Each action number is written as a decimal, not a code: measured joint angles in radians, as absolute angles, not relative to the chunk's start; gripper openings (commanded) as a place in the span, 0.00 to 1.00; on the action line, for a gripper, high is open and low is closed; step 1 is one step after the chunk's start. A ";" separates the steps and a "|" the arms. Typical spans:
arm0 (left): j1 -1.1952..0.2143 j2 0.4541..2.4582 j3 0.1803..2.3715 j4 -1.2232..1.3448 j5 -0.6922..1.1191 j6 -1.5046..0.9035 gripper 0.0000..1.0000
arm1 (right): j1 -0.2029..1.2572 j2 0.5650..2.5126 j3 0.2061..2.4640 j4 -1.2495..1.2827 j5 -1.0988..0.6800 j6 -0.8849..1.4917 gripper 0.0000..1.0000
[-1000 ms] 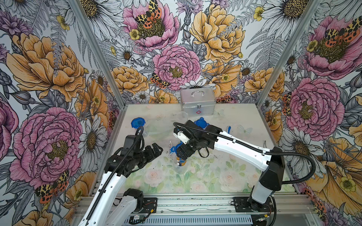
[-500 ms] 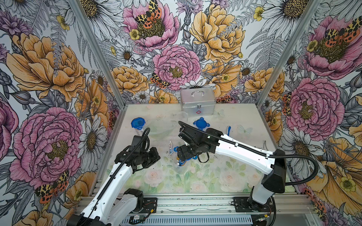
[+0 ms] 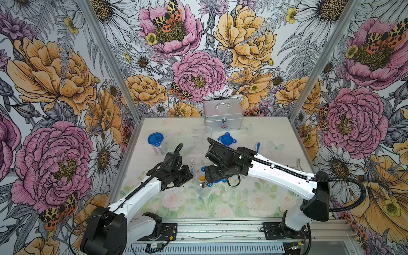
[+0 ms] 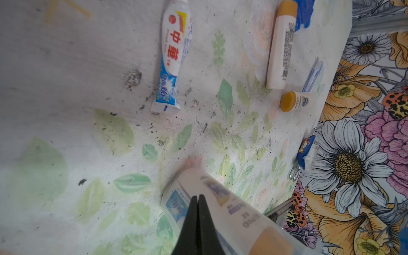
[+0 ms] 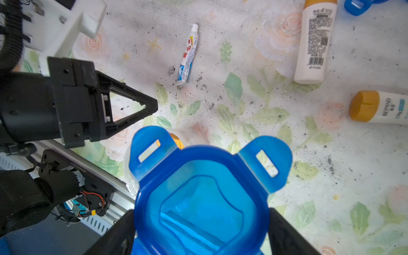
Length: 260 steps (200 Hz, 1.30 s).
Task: Pack away toiletry kits
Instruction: Move the container to the center of the board.
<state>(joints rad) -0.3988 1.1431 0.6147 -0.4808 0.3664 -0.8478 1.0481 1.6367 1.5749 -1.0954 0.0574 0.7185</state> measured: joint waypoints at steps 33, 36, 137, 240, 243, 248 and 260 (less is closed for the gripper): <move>-0.451 1.148 0.576 -0.419 0.351 -0.892 0.00 | 1.048 1.636 1.573 -1.096 0.060 0.718 0.72; -0.453 1.148 0.573 -0.415 0.350 -0.895 0.00 | 1.048 1.636 1.572 -1.096 0.060 0.718 0.72; -0.540 1.148 0.544 -0.361 0.322 -0.971 0.00 | 1.046 1.601 1.531 -1.096 0.065 0.718 0.72; -0.599 1.108 0.513 -0.374 0.310 -1.022 0.00 | 1.032 1.589 1.527 -1.101 0.075 0.689 0.71; -0.597 1.098 0.512 -0.378 0.310 -1.022 0.00 | 1.032 1.588 1.527 -1.103 0.075 0.687 0.71; -0.593 1.081 0.511 -0.389 0.310 -1.022 0.00 | 1.032 1.588 1.527 -1.106 0.075 0.686 0.71; -0.579 1.033 0.511 -0.417 0.310 -1.021 0.00 | 1.033 1.588 1.527 -1.114 0.075 0.681 0.71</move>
